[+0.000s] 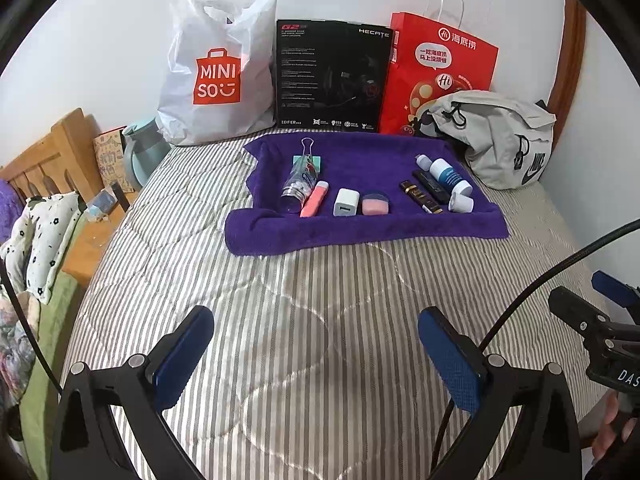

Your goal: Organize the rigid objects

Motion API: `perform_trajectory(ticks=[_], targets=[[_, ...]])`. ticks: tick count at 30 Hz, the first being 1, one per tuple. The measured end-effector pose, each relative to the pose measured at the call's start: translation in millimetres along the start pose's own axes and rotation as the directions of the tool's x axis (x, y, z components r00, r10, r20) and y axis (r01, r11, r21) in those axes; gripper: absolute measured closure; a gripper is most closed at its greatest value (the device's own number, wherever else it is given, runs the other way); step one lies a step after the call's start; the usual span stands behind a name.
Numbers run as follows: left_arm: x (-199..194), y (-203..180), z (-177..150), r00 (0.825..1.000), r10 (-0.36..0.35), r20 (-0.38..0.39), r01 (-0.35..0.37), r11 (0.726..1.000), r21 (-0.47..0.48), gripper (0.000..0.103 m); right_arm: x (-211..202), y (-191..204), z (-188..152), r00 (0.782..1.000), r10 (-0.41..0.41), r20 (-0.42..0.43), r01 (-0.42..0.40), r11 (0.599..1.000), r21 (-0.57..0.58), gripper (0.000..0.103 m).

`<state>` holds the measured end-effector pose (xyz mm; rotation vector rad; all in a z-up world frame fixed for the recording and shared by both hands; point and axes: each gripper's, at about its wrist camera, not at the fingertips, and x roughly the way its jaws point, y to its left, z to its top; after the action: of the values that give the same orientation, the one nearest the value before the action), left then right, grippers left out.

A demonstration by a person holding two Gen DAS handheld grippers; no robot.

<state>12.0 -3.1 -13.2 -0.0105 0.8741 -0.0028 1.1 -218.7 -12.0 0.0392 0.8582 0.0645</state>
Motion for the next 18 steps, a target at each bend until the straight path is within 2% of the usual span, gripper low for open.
perform_trajectory(ticks=[12,18], targets=[[-16.7,-13.8,-9.5,0.999,0.040,0.016,-0.041,0.998,0.052,0.000,-11.1,-11.0,-3.7,0.999,-0.034,0.006,0.034,0.999,-0.005,0.000],[-21.3,-15.1,-7.4,0.999,0.029,0.022,-0.030,0.998,0.049,0.000,-13.3,-14.9,-5.5,0.999,-0.048,0.002,0.048,0.999,-0.002,0.000]])
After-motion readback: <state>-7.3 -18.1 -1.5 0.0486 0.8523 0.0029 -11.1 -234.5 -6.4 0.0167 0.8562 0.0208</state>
